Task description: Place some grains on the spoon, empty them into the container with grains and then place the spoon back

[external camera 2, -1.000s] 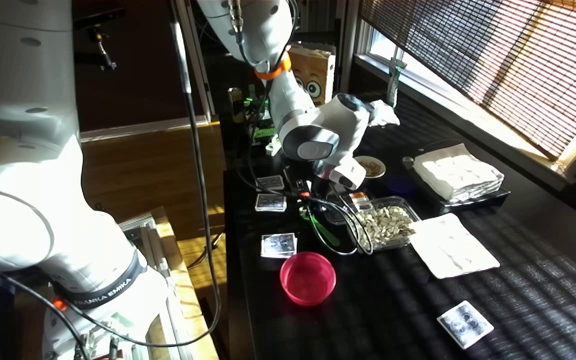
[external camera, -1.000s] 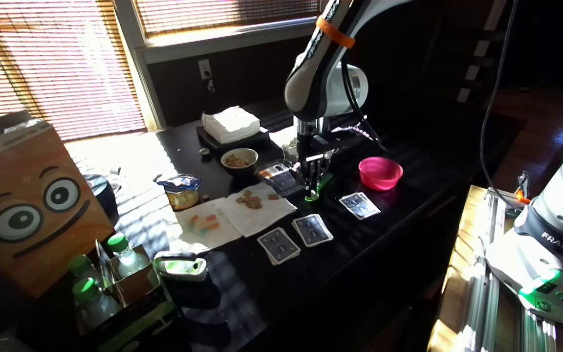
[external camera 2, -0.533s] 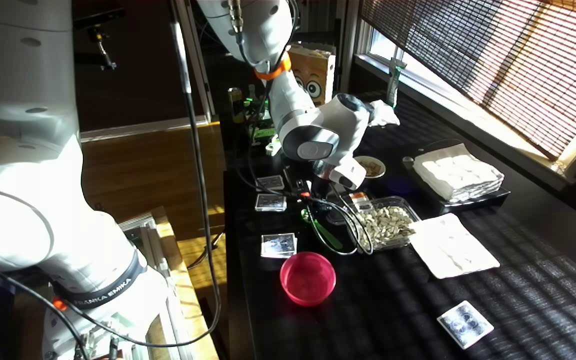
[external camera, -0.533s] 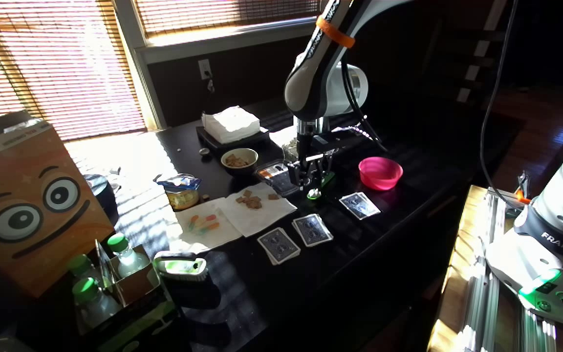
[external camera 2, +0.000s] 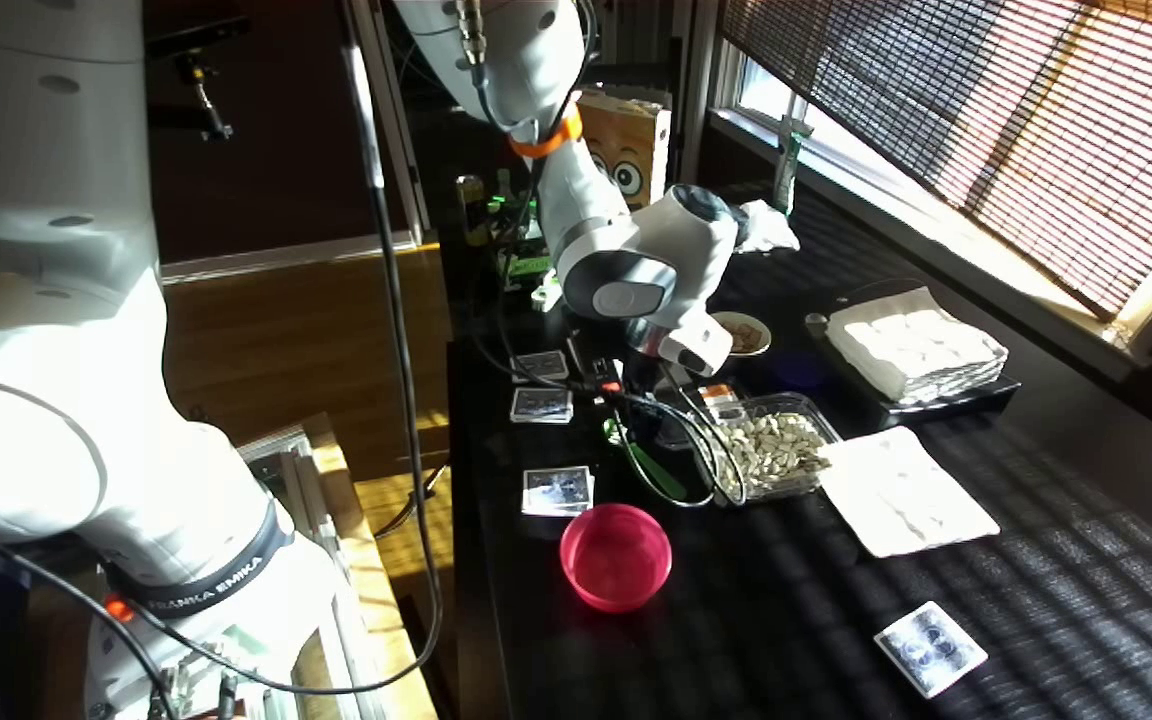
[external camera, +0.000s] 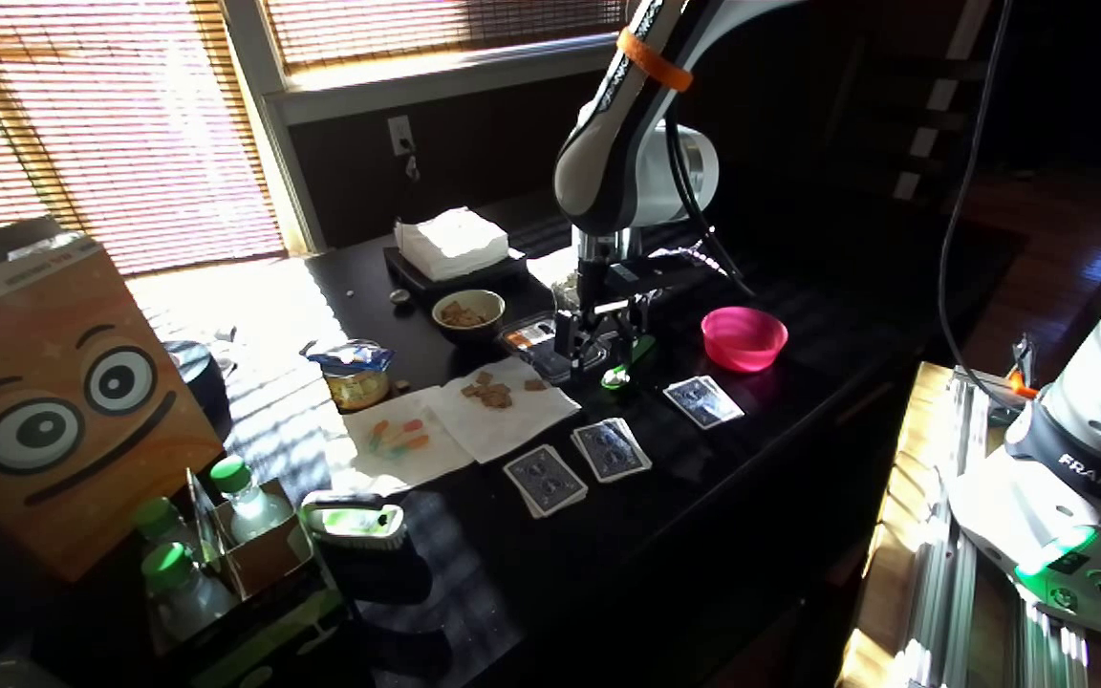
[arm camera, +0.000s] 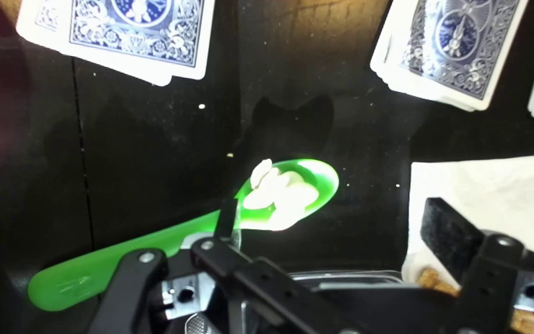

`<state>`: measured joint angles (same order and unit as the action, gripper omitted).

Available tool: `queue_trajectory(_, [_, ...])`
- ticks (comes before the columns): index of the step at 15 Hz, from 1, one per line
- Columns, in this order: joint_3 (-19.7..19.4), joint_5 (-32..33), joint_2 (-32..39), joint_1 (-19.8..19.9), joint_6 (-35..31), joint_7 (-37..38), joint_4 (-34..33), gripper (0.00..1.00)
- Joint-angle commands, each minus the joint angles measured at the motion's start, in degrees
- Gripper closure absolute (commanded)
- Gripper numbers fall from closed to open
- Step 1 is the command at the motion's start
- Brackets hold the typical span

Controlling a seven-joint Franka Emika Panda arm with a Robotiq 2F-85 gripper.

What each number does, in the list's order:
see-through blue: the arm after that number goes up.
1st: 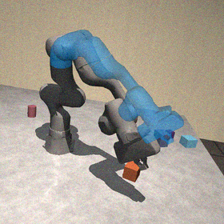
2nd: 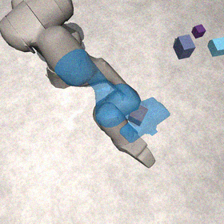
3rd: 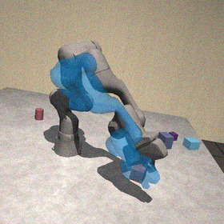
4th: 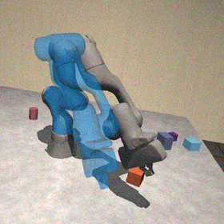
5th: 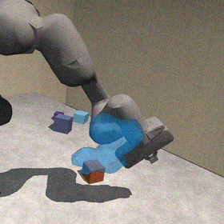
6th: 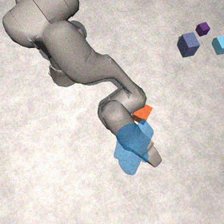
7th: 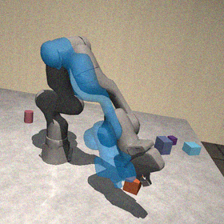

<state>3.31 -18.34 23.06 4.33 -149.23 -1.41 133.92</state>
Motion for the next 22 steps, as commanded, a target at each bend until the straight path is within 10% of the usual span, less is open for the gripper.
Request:
queue_trajectory(1, [2.32, -3.38, -1.79, 2.18, -0.30, -3.31, 0.83, 0.00])
queue_trajectory(6, [2.20, -4.77, -4.83, 3.12, 5.70, -2.86, 0.93, 0.00])
queue_trajectory(10, [-2.43, -2.07, -6.80, -0.13, 8.29, 11.52, 1.38, 0.00])
queue_trajectory(22, [-5.71, -4.79, -7.49, -1.34, 0.06, 25.16, 6.97, 0.00])
